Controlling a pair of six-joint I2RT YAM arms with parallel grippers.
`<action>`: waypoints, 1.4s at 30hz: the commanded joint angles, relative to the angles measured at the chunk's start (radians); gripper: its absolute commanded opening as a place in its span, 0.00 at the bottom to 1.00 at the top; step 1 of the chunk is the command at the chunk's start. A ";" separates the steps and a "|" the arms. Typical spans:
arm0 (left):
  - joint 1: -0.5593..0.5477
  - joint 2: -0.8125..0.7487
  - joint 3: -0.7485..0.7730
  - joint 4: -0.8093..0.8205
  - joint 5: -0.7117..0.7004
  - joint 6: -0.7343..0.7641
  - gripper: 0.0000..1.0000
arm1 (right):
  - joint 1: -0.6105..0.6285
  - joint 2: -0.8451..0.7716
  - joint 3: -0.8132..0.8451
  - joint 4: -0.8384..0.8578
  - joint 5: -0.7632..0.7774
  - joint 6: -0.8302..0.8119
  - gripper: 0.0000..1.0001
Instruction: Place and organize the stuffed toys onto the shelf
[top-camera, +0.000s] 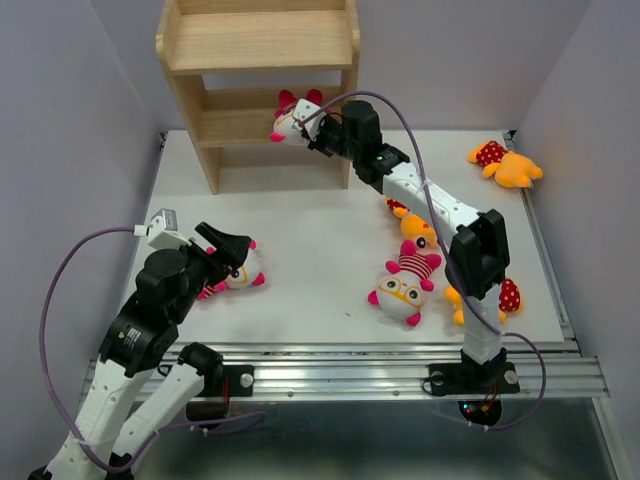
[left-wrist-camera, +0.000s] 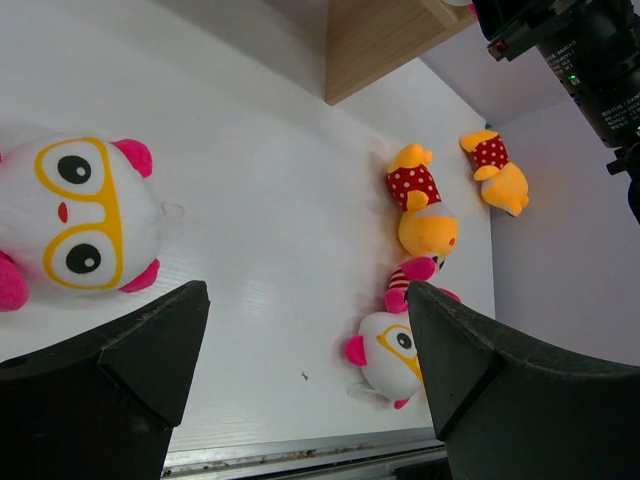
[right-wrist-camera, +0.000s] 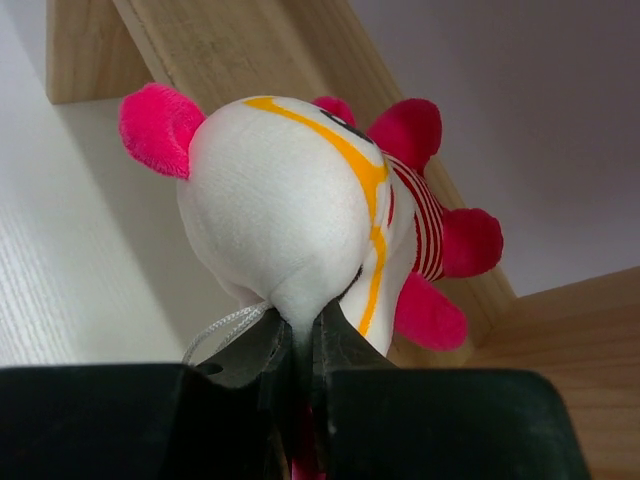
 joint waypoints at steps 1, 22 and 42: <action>0.002 0.002 -0.013 0.026 -0.019 -0.003 0.91 | -0.005 0.016 0.036 0.129 0.051 -0.042 0.01; 0.002 0.060 -0.036 0.076 0.004 0.015 0.91 | -0.063 0.029 -0.033 0.186 0.120 -0.104 0.25; 0.003 0.049 -0.054 0.087 0.033 -0.004 0.91 | -0.063 -0.155 -0.176 0.202 0.006 -0.090 0.84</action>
